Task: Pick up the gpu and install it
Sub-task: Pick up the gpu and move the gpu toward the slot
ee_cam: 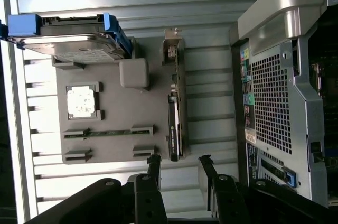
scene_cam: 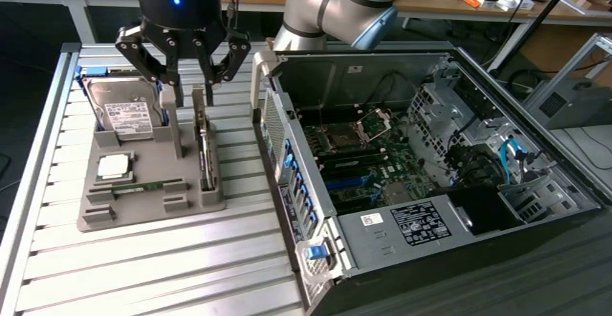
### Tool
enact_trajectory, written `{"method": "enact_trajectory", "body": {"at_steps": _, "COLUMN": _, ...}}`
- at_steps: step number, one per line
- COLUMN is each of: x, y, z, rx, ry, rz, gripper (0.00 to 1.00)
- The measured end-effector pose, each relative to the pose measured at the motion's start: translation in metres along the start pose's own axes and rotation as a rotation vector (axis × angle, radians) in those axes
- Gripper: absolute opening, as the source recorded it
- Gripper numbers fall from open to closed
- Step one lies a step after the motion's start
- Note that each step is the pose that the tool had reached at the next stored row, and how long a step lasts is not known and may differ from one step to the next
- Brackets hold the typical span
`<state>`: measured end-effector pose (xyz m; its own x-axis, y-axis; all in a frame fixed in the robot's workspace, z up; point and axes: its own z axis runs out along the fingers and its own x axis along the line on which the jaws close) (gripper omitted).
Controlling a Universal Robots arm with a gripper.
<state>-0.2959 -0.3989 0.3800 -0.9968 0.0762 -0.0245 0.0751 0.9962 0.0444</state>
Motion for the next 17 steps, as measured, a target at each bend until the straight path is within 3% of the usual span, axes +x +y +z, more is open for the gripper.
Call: {"method": "enact_trajectory", "body": {"at_steps": 17, "x": -0.0039, "y": 0.0001, "z": 0.0053, "rx": 0.0002, "ry": 0.0001, "rz": 0.000, "gripper": 0.42}}
